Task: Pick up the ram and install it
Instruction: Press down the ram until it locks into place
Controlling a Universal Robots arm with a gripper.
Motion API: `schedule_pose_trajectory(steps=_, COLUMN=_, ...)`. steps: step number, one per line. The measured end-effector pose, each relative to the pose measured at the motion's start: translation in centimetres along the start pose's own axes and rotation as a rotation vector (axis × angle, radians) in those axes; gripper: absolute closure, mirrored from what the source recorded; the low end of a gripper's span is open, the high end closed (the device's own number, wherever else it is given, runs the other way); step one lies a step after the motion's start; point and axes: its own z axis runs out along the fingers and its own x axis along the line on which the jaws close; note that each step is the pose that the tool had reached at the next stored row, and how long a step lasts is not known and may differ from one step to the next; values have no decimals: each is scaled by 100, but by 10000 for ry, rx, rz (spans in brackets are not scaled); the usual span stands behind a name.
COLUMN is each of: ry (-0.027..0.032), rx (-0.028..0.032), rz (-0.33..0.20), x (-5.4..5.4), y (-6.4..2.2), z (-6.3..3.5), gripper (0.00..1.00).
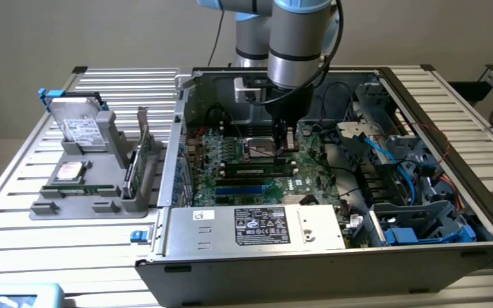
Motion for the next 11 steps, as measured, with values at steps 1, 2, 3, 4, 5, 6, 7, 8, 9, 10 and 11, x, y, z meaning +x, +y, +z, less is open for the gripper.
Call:
schedule_pose_trajectory(steps=1, ry=0, rx=6, rz=0, x=0, y=0, z=2, gripper=89)
schedule_pose_trajectory(steps=2, ry=-1, rx=10, rz=0, x=-1, y=1, z=5, gripper=89)
schedule_pose_trajectory(steps=3, ry=-3, rx=17, rz=2, x=-1, y=1, z=9, gripper=89)
schedule_pose_trajectory(steps=4, ry=-2, rx=23, rz=3, x=-1, y=3, z=12, gripper=89)
schedule_pose_trajectory(steps=5, ry=0, rx=28, rz=2, x=-1, y=3, z=14, gripper=89)
schedule_pose_trajectory(steps=6, ry=-1, rx=32, rz=3, x=-2, y=3, z=17, gripper=89)
schedule_pose_trajectory(steps=7, ry=-2, rx=36, rz=3, x=-2, y=4, z=21, gripper=89)
schedule_pose_trajectory(steps=8, ry=-3, rx=38, rz=3, x=-2, y=4, z=23, gripper=89)
schedule_pose_trajectory(steps=9, ry=-6, rx=39, rz=3, x=-3, y=5, z=26, gripper=89)
schedule_pose_trajectory(steps=10, ry=-8, rx=40, rz=3, x=-3, y=6, z=29, gripper=89)
schedule_pose_trajectory(steps=11, ry=-10, rx=40, rz=4, x=-4, y=6, z=33, gripper=89)
